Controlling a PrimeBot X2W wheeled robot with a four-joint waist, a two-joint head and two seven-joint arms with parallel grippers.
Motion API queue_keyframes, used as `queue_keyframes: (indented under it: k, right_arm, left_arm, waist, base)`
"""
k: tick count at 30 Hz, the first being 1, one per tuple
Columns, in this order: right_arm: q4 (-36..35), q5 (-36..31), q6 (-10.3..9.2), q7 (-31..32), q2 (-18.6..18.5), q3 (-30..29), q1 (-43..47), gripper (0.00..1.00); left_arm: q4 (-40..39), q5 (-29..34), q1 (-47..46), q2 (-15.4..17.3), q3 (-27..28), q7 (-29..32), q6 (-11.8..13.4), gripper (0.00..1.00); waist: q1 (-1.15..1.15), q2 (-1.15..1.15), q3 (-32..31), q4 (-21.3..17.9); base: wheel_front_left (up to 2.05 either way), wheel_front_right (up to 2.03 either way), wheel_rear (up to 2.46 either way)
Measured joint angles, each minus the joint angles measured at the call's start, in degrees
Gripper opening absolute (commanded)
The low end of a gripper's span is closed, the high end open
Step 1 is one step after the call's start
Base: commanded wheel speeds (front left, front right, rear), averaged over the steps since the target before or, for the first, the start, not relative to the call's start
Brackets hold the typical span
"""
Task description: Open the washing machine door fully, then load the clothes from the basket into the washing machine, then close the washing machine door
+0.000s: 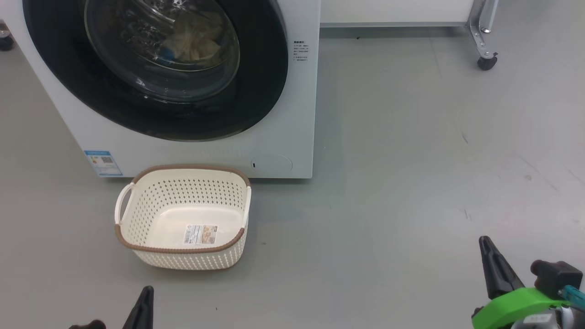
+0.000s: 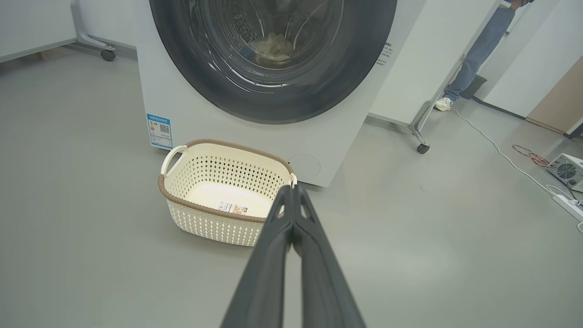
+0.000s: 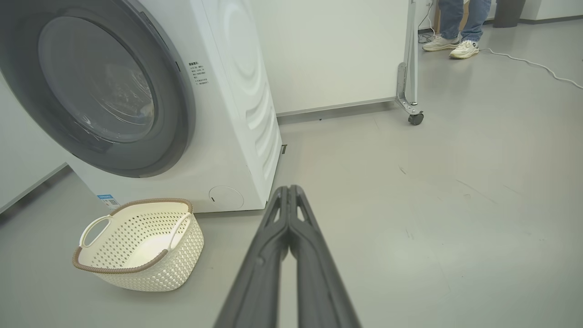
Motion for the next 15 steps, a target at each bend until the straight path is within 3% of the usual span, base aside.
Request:
queue_keyframes:
  k: [15]
  right_arm:
    - [-0.4,9.3,0.00,2.0,0.0,0.0,-0.1,0.00]
  left_arm:
    - [0.0,-7.5,-0.3,-0.5,1.3,2.2,0.0,0.00]
  waist:
    - [0.00,0.00,0.3,-0.2]
  base:
    - [0.00,0.00,0.00]
